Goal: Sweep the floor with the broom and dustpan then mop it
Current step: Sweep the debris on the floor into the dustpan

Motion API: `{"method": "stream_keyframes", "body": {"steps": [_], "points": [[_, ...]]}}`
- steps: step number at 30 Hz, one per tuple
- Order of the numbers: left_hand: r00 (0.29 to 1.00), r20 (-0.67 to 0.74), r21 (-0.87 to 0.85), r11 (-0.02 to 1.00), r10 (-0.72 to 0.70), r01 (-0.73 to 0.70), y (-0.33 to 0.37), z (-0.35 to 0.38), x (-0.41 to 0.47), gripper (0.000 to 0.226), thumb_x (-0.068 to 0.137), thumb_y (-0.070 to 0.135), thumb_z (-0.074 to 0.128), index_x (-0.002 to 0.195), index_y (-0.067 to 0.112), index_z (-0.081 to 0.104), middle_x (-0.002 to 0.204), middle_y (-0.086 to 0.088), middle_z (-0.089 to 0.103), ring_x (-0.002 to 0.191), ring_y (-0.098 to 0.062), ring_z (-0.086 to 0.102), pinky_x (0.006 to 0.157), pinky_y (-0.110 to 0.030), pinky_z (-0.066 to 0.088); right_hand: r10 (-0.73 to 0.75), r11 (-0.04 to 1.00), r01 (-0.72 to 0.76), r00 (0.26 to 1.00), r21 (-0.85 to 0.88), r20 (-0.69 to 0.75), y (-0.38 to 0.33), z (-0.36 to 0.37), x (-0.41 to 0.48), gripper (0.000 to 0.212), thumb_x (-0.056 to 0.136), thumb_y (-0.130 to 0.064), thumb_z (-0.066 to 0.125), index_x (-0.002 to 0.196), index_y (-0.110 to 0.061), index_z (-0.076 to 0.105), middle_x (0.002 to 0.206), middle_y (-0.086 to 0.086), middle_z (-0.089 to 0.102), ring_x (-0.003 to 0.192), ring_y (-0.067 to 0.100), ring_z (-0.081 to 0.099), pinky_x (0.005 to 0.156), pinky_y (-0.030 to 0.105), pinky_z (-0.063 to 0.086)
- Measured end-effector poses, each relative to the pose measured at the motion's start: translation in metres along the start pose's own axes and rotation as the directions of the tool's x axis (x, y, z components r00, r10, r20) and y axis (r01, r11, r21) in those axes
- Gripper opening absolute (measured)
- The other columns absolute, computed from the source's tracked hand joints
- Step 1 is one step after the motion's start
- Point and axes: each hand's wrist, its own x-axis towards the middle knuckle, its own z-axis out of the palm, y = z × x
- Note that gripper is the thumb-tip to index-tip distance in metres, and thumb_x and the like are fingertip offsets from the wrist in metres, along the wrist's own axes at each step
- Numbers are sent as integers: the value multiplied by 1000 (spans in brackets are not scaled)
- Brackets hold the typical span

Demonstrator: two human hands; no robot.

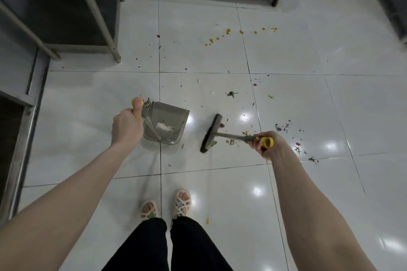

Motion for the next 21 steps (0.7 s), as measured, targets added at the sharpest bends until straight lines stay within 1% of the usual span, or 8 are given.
{"method": "stream_keyframes", "body": {"steps": [4,7,8,11,13,15,18,21], "points": [[999,-24,-13,1000,-21,21,-5,-5,-10,72,98,57,15,77,0,54,72,-17,49,79,-34,47,70,-35,34,-18,1000,17,999,12,35,2,-7,-10,18,89,0,47,107,2,49,79,22,55,32,10,51,30,15,42],[999,-28,10,1000,26,-26,-19,-13,-15,65,100,51,17,82,0,53,64,-10,47,80,-36,52,68,-35,35,15,1000,-15,997,8,69,10,-2,-19,12,89,-1,48,100,2,50,78,22,56,31,10,50,28,15,40],[999,-31,12,999,33,-33,-24,-17,-18,66,100,52,17,83,0,54,64,-11,46,80,-37,52,67,-36,35,27,1000,-28,996,11,88,16,1,-22,9,89,-2,48,97,2,51,76,23,58,31,10,49,28,15,39],[998,-55,-5,1000,6,-7,-37,-32,-30,78,95,61,13,73,-1,53,72,-19,52,77,-35,50,68,-37,37,58,998,-61,986,13,157,39,17,-29,7,89,-3,48,94,2,52,67,23,61,31,9,48,30,13,40],[997,-78,-2,1000,7,-7,-49,-44,-40,77,96,60,13,71,-1,52,74,-21,52,77,-35,49,68,-37,36,66,998,-68,979,6,192,60,30,-32,14,89,-2,49,102,0,52,71,23,60,32,9,50,30,13,40],[996,-89,1,1000,4,-4,-60,-56,-48,76,96,60,13,69,0,51,70,-19,50,77,-35,48,68,-37,35,87,996,-85,973,-19,214,79,43,-34,18,89,-3,50,106,0,53,77,21,57,32,9,49,30,13,40],[995,-102,8,1000,-4,5,-78,-72,-60,77,96,60,12,70,-1,52,73,-20,51,78,-34,47,70,-37,35,130,991,-119,960,-60,250,107,61,-37,11,90,-5,49,94,4,55,78,20,56,30,8,47,31,12,40],[995,-101,-4,1000,-17,17,-99,-83,-73,80,95,61,12,73,-2,55,79,-23,55,80,-35,50,71,-38,38,135,989,-119,963,-83,232,139,76,-41,9,90,-1,48,84,3,55,76,22,56,28,9,46,30,12,40]]}}
